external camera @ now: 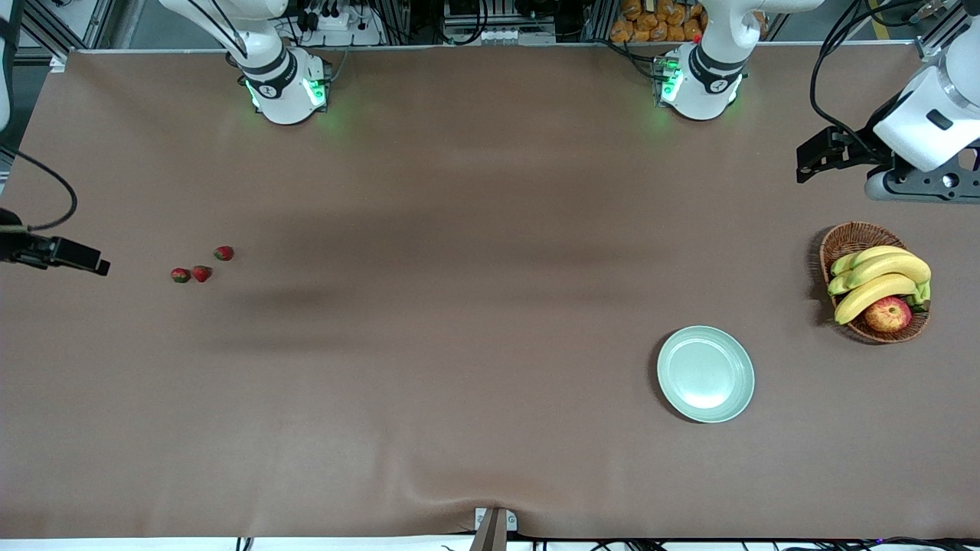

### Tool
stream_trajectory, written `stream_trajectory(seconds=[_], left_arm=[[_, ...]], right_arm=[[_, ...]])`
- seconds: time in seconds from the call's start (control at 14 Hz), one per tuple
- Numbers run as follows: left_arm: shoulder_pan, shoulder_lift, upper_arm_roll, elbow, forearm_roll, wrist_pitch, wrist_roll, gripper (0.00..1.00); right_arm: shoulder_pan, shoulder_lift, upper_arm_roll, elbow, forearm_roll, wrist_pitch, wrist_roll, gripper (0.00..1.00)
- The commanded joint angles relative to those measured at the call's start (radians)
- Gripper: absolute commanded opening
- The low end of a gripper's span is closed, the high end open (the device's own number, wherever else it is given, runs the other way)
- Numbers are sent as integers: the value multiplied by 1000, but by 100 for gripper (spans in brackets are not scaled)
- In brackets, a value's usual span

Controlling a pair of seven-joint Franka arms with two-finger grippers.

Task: Collect all strawberries into plate
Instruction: 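Reach the right gripper toward the three red strawberries, then lower the right gripper and grasp one strawberry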

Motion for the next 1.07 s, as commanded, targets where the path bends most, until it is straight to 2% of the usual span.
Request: stream_trajectory(seconds=[0.0,0.43,0.86,1.0], left_arm=[[19,13,-4,11,-2,-7,0,100],[11,13,-11,-2,-2,-12,-11,100],[8,13,-11,-5,-1,-12,-17,100],[8,13,-11,-5,-2,-12,-17,100]], right_arm=[[-47,31,7,-26,6,5,-16,100],[-106,25,6,-199,-16,121,-30,100],[-154,18,7,-452,-26,403,-70,100],[-175,28,7,-488,-26,483,-116,100]])
